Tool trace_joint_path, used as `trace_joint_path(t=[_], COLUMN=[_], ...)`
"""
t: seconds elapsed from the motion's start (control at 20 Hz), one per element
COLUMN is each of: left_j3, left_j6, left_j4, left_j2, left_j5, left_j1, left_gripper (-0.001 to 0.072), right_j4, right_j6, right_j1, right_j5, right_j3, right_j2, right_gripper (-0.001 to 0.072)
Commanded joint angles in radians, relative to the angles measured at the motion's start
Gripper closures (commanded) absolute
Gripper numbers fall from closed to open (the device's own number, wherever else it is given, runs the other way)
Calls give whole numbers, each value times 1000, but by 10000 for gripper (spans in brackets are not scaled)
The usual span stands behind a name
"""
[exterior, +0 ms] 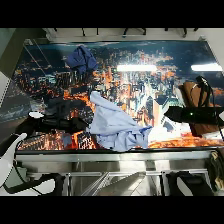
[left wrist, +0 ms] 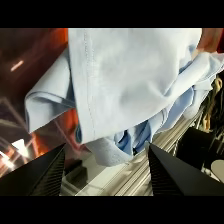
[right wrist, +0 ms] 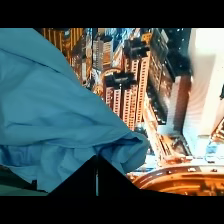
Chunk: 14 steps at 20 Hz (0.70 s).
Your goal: Fold the shirts.
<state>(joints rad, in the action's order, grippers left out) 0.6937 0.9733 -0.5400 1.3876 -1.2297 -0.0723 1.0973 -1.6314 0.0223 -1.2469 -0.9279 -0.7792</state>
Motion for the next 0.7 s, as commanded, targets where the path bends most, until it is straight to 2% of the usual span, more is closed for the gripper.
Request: trace_joint_path(t=[0.0,0.25,0.4,0.45,0.65], left_j3=[20,58,57,57,57], left_j6=[-51,-44,-43,-39,-36], left_j4=[18,19,18,18,48], left_j2=[80,90,90,90,90], left_j5=[47,166,163,164,174], left_j1=[82,182,181,182,231], left_gripper=[151,151,153,182,182], right_j4=[-48,-95,-97,-97,-96], right_j6=[0,0,0,1,9], right_j1=[0,0,0,0,0], right_j5=[0,-3,-3,-3,-3], right_j3=[4,4,4,4,4], right_j2=[0,0,0,0,0], right_gripper=[686,686,686,686,686])
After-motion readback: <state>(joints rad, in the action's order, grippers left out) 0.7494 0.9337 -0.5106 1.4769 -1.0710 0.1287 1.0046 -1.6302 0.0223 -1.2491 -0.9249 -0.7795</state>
